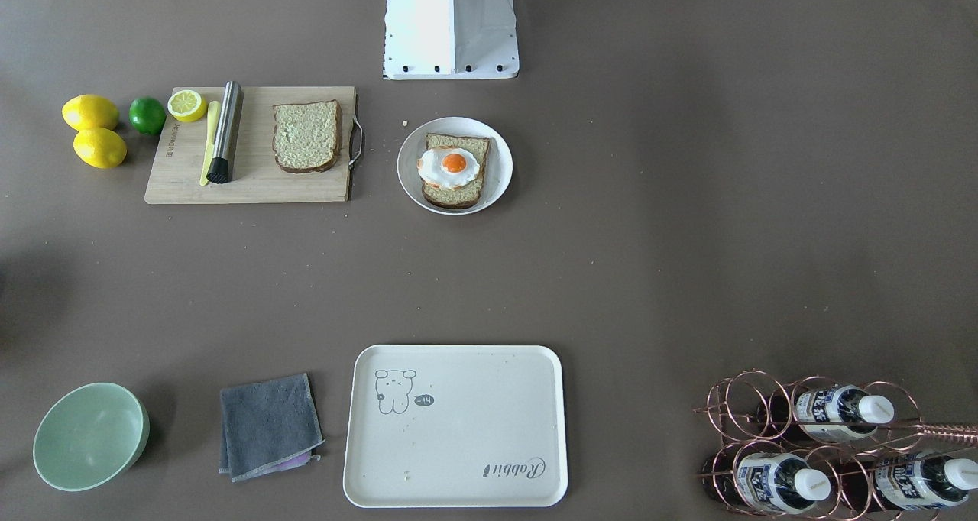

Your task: Make sandwich and place on tray

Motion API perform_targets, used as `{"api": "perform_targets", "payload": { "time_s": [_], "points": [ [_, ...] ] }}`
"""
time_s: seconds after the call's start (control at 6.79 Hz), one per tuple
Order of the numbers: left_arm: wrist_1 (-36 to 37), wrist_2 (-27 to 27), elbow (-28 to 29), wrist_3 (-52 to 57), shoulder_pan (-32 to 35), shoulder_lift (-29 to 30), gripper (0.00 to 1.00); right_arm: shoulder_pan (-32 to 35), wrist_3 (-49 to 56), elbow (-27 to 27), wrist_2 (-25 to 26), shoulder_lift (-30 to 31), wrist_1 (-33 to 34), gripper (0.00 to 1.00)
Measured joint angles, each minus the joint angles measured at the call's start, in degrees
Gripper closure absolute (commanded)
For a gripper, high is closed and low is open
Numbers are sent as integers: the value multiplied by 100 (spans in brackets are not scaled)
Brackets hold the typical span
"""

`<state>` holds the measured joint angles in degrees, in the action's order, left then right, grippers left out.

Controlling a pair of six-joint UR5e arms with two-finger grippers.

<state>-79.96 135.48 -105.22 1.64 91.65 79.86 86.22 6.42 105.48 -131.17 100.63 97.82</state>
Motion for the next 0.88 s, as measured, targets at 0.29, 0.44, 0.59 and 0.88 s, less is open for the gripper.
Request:
{"api": "perform_targets", "payload": {
  "time_s": [0.29, 0.44, 0.59, 0.88],
  "points": [
    [11, 15, -53, -10, -12, -8, 2, -67, -21, 35, -62, -30, -93, 0],
    [9, 15, -85, -8, -14, -8, 2, -143, -26, 62, -187, -49, -218, 0],
    [14, 16, -120, -8, -16, -13, 2, -232, -12, 99, -373, -50, -431, 0],
    [13, 21, -155, -2, -30, -31, 2, -620, -80, 157, -657, -41, -1070, 0]
  ]
}}
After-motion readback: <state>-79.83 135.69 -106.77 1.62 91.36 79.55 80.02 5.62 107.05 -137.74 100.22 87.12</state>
